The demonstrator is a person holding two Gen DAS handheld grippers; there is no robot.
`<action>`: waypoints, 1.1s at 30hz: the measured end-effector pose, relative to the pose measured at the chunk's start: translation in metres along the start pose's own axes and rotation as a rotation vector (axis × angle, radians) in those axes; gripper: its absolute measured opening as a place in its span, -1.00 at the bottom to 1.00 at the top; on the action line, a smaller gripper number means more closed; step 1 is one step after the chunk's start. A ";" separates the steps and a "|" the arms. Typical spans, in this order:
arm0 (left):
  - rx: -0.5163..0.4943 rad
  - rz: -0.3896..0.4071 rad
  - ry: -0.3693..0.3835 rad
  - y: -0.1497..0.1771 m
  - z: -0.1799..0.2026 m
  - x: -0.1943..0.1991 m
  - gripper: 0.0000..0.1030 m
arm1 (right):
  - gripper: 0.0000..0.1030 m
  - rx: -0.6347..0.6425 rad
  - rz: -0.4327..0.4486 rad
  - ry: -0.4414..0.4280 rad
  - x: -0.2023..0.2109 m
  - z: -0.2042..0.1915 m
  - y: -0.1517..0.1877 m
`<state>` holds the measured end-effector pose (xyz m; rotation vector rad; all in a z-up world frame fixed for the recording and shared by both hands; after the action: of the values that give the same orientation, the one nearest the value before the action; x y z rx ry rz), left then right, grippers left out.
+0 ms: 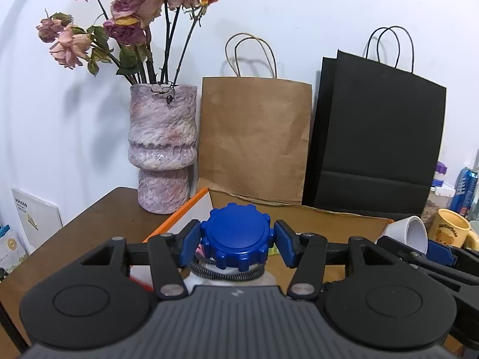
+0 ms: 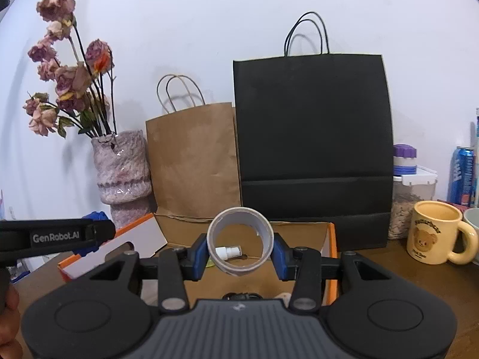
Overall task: Organize rigid objects
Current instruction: 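Carry the tape roll and blue cap into the red box and release both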
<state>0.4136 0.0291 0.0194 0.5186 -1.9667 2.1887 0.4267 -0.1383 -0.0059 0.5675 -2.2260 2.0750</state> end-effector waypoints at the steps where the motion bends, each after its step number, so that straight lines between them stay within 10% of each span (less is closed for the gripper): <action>1: -0.004 0.000 -0.002 -0.001 0.000 -0.004 0.07 | -0.17 0.003 -0.005 -0.001 -0.005 0.000 0.000; 25: -0.099 -0.131 -0.053 0.007 -0.009 -0.075 0.17 | -0.16 0.074 -0.216 0.034 -0.065 -0.004 0.022; 30: -0.101 -0.117 -0.073 0.006 -0.012 -0.073 0.94 | 0.66 0.076 -0.206 0.074 -0.063 0.000 0.023; 33: -0.116 -0.109 -0.079 0.005 -0.011 -0.071 1.00 | 0.86 0.074 -0.194 0.087 -0.061 0.002 0.021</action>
<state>0.4765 0.0473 -0.0116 0.6876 -2.0381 2.0050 0.4779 -0.1250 -0.0430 0.6557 -1.9696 2.0488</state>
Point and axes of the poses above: each gripper's, at about its wrist camera, not at the fingertips, and x roughly against the way its jaws point, z to its right, y to its underside, the point moved 7 cm from there along -x, roughly the way its jaws point, and after that the axes turned 2 degrees about y, right-handed, at the moved point
